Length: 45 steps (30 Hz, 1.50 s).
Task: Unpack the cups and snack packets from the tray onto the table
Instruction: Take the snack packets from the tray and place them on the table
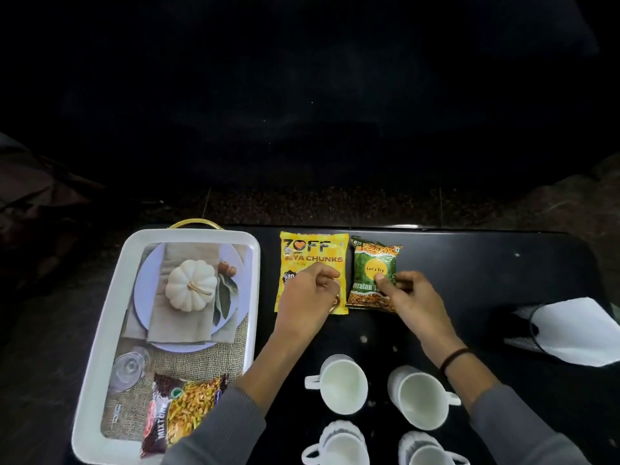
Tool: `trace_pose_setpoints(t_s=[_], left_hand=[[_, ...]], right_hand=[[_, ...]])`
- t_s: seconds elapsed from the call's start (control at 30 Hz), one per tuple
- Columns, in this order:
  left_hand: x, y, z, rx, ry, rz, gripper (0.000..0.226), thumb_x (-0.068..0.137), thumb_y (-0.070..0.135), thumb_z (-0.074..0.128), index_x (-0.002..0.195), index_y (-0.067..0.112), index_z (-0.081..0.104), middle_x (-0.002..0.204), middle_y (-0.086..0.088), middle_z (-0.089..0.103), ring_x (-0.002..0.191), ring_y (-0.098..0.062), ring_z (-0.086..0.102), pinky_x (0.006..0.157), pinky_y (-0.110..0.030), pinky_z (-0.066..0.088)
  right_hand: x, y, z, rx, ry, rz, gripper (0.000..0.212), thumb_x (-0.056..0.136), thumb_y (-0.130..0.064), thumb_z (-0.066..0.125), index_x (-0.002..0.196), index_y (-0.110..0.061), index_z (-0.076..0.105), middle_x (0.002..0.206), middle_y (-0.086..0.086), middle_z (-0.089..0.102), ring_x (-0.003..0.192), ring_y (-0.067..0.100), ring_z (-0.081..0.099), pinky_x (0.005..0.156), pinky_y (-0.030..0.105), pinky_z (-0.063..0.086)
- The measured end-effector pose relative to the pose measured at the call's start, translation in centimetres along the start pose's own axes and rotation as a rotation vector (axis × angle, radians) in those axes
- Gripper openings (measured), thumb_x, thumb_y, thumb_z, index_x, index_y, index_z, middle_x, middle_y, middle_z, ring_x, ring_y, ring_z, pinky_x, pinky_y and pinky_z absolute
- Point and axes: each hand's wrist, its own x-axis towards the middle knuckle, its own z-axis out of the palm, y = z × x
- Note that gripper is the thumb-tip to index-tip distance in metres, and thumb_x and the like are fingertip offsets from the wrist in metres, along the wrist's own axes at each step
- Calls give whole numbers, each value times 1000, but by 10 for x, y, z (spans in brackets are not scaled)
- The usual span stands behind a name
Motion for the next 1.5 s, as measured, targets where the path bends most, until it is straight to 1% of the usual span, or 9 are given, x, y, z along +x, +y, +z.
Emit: trace_pose_setpoints(t_s=[0.27, 0.47, 0.63, 0.73, 0.97, 1.13, 1.23, 1.4, 1.5], left_hand=[[-5, -9, -7, -51, 12, 10, 15, 95, 16, 63, 102, 22, 74, 91, 9, 73, 80, 5, 65, 66, -6, 48], [-20, -25, -36, -88, 66, 7, 16, 92, 12, 64, 99, 22, 75, 93, 8, 74, 88, -3, 67, 74, -12, 50], [-40, -63, -84, -90, 141, 4, 14, 92, 15, 66, 98, 23, 75, 90, 12, 74, 81, 7, 64, 67, -1, 43], [-58, -96, -118, -107, 181, -41, 14, 91, 13, 67, 98, 21, 75, 90, 10, 73, 79, 9, 63, 70, -13, 49], [-92, -168, -171, -6, 206, -287, 12, 89, 19, 69, 100, 23, 70, 97, 5, 74, 83, -8, 70, 81, -34, 60], [-110, -188, -175, 289, 192, -398, 52, 91, 50, 65, 129, 16, 51, 131, -4, 55, 118, -27, 57, 97, -45, 49], [-114, -192, -180, 325, 79, -520, 57, 92, 67, 49, 123, 19, 55, 124, -7, 64, 109, -28, 62, 88, -40, 47], [-115, -196, -189, 37, -52, -566, 57, 86, 71, 58, 78, 15, 60, 84, -3, 68, 86, -23, 66, 94, -45, 55], [-117, -201, -192, -219, -71, -507, 59, 75, 71, 72, 104, 20, 75, 108, 4, 75, 105, -18, 68, 101, -44, 53]], right_hand=[[-21, -19, 6, -157, 167, -205, 36, 91, -39, 74, 117, -19, 59, 111, 0, 52, 97, 17, 59, 78, 27, 45], [-48, -53, 30, -202, 97, -327, 23, 92, -36, 74, 108, -24, 62, 110, -2, 55, 99, 17, 62, 84, 35, 54], [-77, -73, 77, -241, -51, -415, 11, 93, -34, 72, 97, -25, 66, 109, -2, 57, 81, 8, 60, 63, 7, 40], [-99, -77, 113, -268, -186, -440, 12, 94, -34, 72, 94, -23, 67, 102, -4, 62, 81, 6, 62, 62, 9, 38], [-141, -68, 180, -573, -507, -474, 23, 91, -40, 73, 104, -24, 64, 109, -4, 68, 102, 17, 63, 86, 37, 55], [-156, -55, 203, -712, -578, -490, 49, 90, -53, 71, 124, -24, 52, 126, -4, 55, 113, 20, 56, 90, 38, 49], [-156, -55, 209, -624, -593, -433, 50, 87, -49, 76, 123, -24, 54, 128, -4, 56, 115, 18, 54, 90, 32, 47], [-155, -57, 211, -449, -579, -313, 48, 80, -41, 86, 118, -25, 60, 115, -11, 61, 102, 6, 57, 73, 17, 40], [-154, -60, 208, -299, -583, -230, 52, 75, -42, 90, 116, -28, 62, 113, -18, 62, 99, 0, 58, 79, 19, 44]])
